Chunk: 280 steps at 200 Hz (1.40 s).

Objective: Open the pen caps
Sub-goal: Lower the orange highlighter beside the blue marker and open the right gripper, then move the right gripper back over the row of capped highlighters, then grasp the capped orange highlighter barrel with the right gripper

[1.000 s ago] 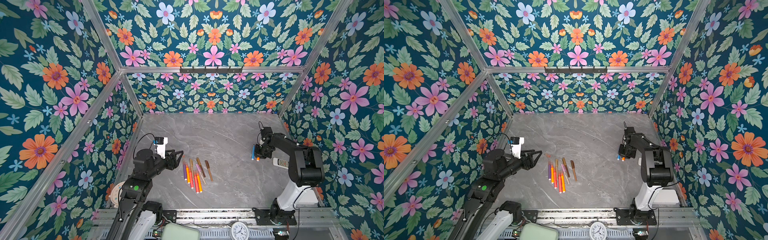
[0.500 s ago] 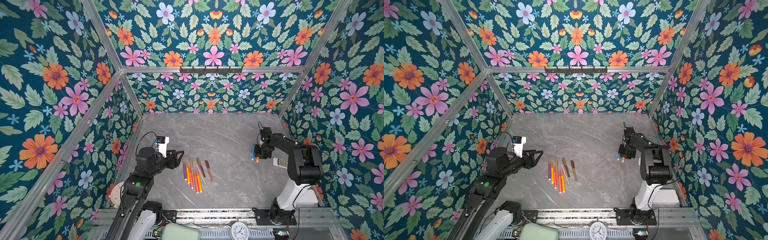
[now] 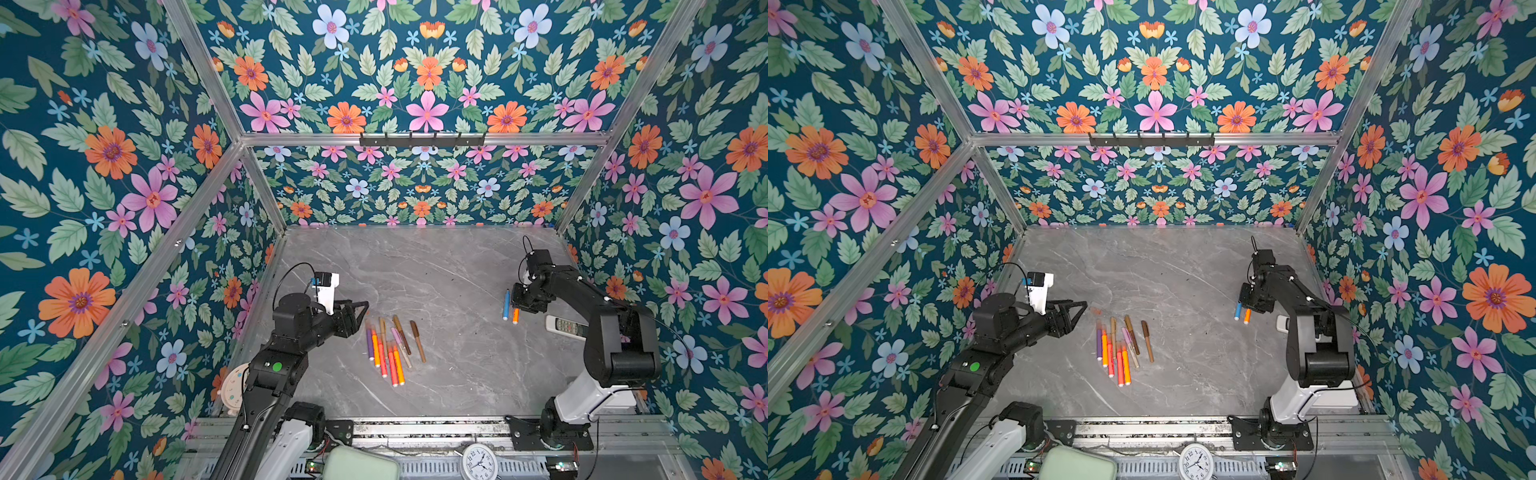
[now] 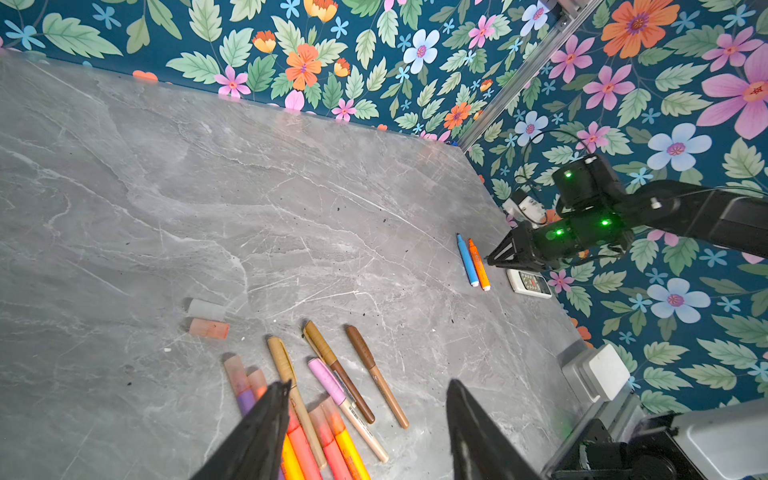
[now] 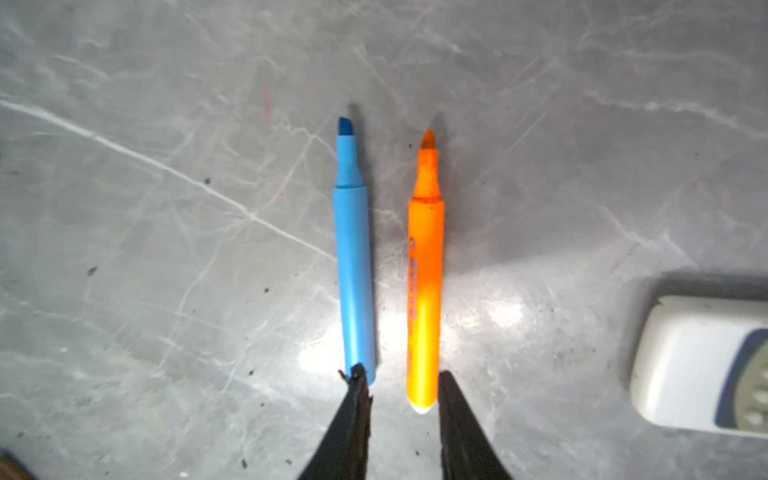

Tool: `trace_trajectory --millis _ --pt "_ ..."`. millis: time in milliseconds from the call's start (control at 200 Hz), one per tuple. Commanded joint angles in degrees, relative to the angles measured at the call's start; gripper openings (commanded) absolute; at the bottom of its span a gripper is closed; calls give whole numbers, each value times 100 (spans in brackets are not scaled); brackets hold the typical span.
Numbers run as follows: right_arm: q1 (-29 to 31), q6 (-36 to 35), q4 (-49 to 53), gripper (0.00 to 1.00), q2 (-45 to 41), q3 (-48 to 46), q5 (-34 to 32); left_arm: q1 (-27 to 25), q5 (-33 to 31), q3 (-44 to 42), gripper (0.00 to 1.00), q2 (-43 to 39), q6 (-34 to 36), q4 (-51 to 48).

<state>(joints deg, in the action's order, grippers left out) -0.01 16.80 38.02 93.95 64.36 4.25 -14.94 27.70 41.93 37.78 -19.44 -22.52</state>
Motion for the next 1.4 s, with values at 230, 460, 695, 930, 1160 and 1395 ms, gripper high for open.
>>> trace_trajectory --millis 230,460,695,930,1160,1395 --pt "3135 764 261 32 -696 -64 -856 17 -118 7 62 10 21 117" --pt "5072 1389 255 31 437 768 -1164 17 -250 8 62 -21 21 90" --pt "6225 1747 303 31 1277 1713 -1055 25 -440 22 62 -166 7 40" --pt "6639 2134 172 30 1554 1781 -935 33 -1000 25 62 -830 -16 -15" --pt "6843 2336 153 30 1829 1721 -848 35 -1047 4 62 -958 -38 2" --pt "6877 2473 48 29 1999 1598 -783 62 -1037 6 61 -946 -33 2"
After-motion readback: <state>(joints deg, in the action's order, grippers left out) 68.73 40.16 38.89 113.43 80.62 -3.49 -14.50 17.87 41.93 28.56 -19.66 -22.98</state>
